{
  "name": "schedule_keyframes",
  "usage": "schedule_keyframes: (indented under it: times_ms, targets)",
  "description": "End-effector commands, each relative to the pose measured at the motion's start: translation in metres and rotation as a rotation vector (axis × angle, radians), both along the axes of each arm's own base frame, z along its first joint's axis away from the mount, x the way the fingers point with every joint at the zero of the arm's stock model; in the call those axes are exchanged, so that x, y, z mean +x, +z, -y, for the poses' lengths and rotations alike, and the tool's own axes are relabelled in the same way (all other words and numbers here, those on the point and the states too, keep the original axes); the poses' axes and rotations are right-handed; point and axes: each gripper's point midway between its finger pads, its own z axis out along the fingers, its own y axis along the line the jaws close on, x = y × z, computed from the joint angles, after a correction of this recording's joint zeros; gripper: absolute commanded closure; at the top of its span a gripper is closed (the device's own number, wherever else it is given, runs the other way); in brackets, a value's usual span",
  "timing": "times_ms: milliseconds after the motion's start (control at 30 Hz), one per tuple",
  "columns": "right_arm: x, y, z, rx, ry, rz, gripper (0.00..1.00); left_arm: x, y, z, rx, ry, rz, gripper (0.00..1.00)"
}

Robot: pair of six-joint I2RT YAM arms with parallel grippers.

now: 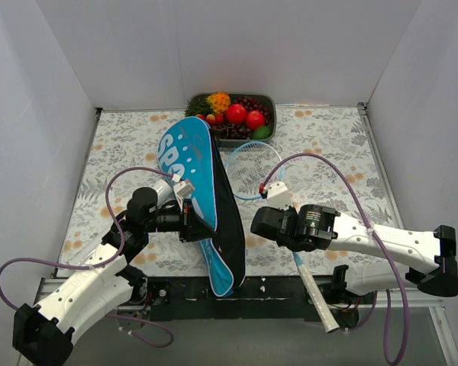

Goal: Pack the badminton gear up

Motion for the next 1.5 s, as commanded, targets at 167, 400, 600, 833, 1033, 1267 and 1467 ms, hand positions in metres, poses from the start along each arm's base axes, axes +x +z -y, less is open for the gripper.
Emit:
schedule_keyframes:
  times_ms: [167, 400, 600, 833, 1033, 1267, 1467]
  targets:
    - [0.001, 0.038, 0.029, 0.019, -0.138, 0.122, 0.99, -0.001, 0.011, 0.002, -0.026, -0.022, 0.059, 1.00]
    - [-0.007, 0.040, 0.018, 0.048, -0.089, 0.106, 0.99, 0.001, 0.011, 0.002, -0.023, -0.013, 0.056, 1.00]
    - [-0.021, 0.041, -0.013, 0.159, 0.049, 0.077, 0.99, 0.002, 0.011, 0.002, -0.022, -0.008, 0.057, 1.00]
    - [-0.030, 0.035, -0.040, 0.201, 0.129, 0.043, 0.99, 0.002, 0.011, 0.002, -0.021, -0.010, 0.057, 1.00]
    - [-0.035, 0.035, -0.077, 0.256, 0.203, 0.039, 0.99, 0.001, 0.012, 0.002, -0.025, -0.011, 0.062, 1.00]
    - [-0.026, 0.033, -0.126, 0.303, 0.292, 0.111, 0.99, -0.001, 0.016, 0.002, -0.040, -0.015, 0.069, 1.00]
    - [0.009, 0.025, -0.151, 0.302, 0.275, 0.173, 0.99, -0.003, 0.017, 0.002, -0.045, -0.024, 0.071, 1.00]
